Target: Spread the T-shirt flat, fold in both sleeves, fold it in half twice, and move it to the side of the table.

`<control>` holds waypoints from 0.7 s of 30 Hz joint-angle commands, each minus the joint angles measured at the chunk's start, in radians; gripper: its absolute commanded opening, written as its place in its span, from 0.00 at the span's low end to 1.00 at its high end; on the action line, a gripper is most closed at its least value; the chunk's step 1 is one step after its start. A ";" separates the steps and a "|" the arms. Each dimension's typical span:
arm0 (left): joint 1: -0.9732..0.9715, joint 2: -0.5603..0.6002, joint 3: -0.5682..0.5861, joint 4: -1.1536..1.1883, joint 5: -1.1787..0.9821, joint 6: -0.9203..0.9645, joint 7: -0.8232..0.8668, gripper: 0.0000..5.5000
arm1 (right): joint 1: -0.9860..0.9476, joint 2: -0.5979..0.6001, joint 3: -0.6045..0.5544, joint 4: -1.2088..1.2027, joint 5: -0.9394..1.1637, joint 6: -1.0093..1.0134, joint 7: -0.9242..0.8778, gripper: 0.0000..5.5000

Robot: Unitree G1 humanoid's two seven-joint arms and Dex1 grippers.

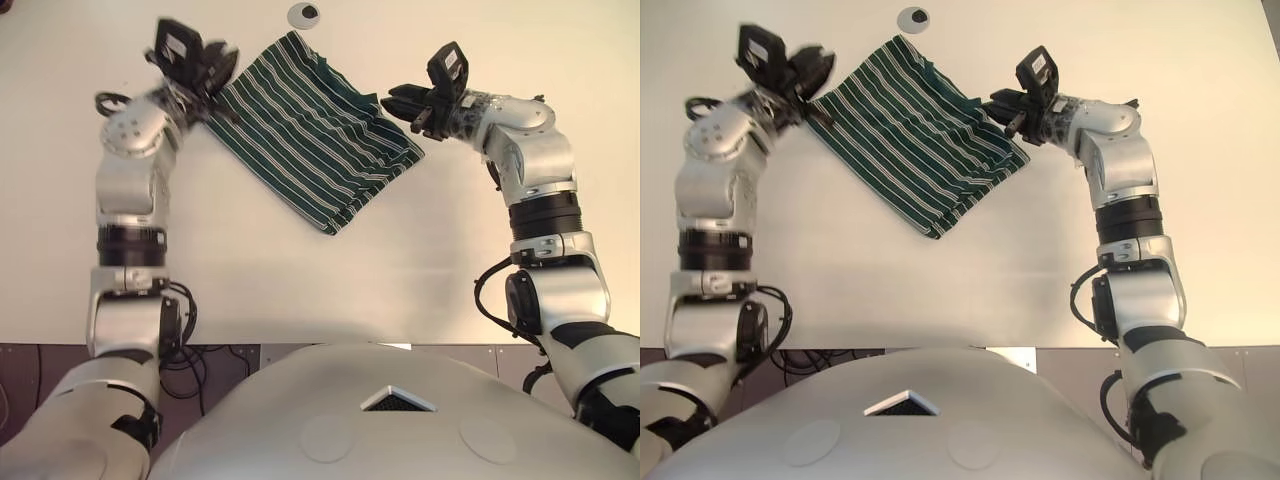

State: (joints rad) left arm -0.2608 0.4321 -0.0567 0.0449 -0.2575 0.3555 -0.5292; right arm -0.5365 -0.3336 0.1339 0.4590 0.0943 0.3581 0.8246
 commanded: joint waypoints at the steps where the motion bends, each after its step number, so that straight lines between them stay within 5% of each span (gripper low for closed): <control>1: 0.099 0.010 -0.087 -0.179 -0.006 0.114 -0.045 0.16 | 0.017 -0.033 0.040 0.033 -0.057 -0.029 -0.014 0.19; 11: 0.280 0.055 -0.300 -0.348 0.072 0.177 -0.107 0.16 | 0.034 -0.039 0.028 0.008 -0.059 -0.028 0.004 0.19; 21: 0.327 0.133 -0.363 -0.236 0.197 0.095 -0.127 0.16 | 0.030 -0.026 -0.010 -0.041 -0.020 0.009 -0.018 0.19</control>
State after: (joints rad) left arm 0.0346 0.5117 -0.3930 -0.2627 -0.1221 0.4366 -0.6458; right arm -0.4930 -0.3648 0.1464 0.4511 0.0482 0.3394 0.8090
